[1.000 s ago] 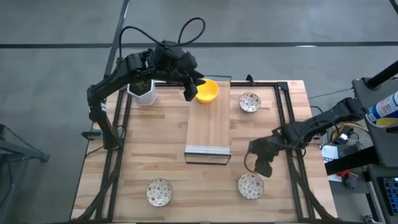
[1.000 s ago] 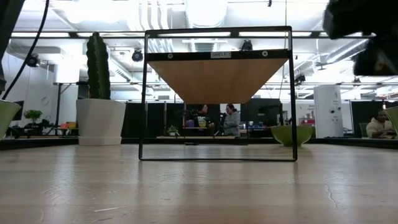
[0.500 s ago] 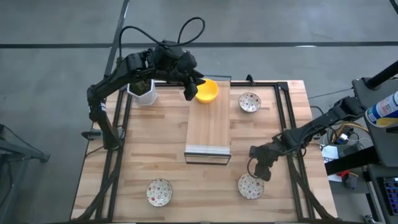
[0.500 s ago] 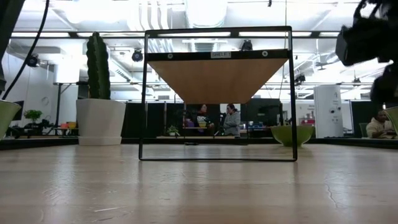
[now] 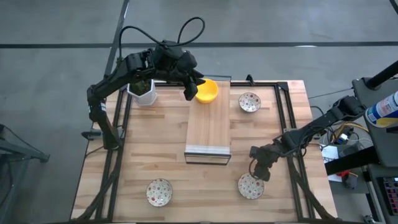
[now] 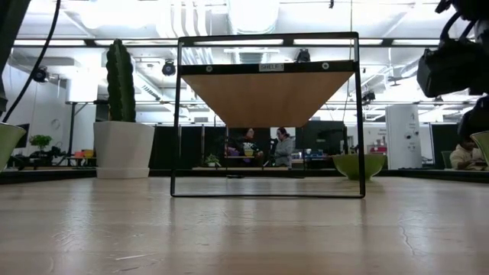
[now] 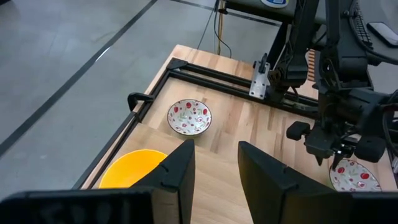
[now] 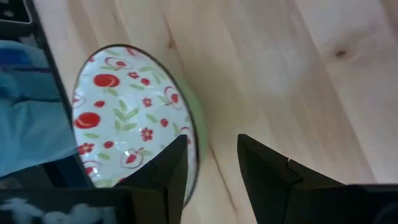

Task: Pick & Place Mini bowls
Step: Put the bottom right white bowl on the shelf, then stack the top white bowl on the white bowl on the shelf

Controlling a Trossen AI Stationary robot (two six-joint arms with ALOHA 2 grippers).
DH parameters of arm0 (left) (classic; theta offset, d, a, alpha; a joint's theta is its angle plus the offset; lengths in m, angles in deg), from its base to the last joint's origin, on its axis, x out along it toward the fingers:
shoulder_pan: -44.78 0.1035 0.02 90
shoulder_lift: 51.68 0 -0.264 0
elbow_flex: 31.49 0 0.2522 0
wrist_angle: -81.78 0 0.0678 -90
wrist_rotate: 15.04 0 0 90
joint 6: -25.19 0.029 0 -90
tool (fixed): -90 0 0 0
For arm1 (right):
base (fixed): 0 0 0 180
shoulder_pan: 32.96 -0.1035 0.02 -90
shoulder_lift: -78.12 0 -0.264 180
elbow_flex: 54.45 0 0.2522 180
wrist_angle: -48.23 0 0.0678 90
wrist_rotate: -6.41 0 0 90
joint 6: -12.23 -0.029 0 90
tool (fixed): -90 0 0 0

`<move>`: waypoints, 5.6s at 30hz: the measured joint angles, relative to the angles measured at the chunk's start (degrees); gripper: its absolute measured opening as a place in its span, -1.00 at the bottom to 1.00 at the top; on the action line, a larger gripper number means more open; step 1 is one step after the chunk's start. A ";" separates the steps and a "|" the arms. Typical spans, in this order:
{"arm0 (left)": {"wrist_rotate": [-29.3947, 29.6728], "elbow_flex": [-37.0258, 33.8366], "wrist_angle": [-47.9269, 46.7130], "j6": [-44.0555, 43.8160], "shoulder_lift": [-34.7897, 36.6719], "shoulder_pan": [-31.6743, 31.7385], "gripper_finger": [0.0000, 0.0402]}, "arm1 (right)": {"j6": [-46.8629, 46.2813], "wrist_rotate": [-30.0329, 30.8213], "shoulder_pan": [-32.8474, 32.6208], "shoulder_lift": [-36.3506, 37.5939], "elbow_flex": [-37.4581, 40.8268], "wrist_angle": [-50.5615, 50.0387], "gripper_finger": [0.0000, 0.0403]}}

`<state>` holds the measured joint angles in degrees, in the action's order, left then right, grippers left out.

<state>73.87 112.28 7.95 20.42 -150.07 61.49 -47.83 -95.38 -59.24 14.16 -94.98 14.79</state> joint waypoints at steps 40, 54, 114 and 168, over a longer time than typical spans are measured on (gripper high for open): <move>0.02 -0.07 -3.49 -0.09 0.51 0.00 -0.43 | -7.01 -7.52 1.12 -5.96 -15.10 -5.60 -0.95; 0.02 -0.07 -10.89 0.05 1.05 -0.07 -0.43 | 8.06 2.93 15.35 -10.60 -52.83 -55.55 -0.95; -0.83 -0.07 -17.94 5.34 7.59 -0.11 -0.43 | 38.99 0.70 39.78 -44.91 -91.90 -60.94 -0.32; -0.52 -0.07 -13.90 2.78 8.66 -0.07 -0.43 | 31.91 0.19 88.96 -24.59 -26.52 -26.63 -0.37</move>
<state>73.35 112.22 -5.95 23.19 -141.41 61.42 -15.92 -95.19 29.72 -10.43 -121.50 -11.84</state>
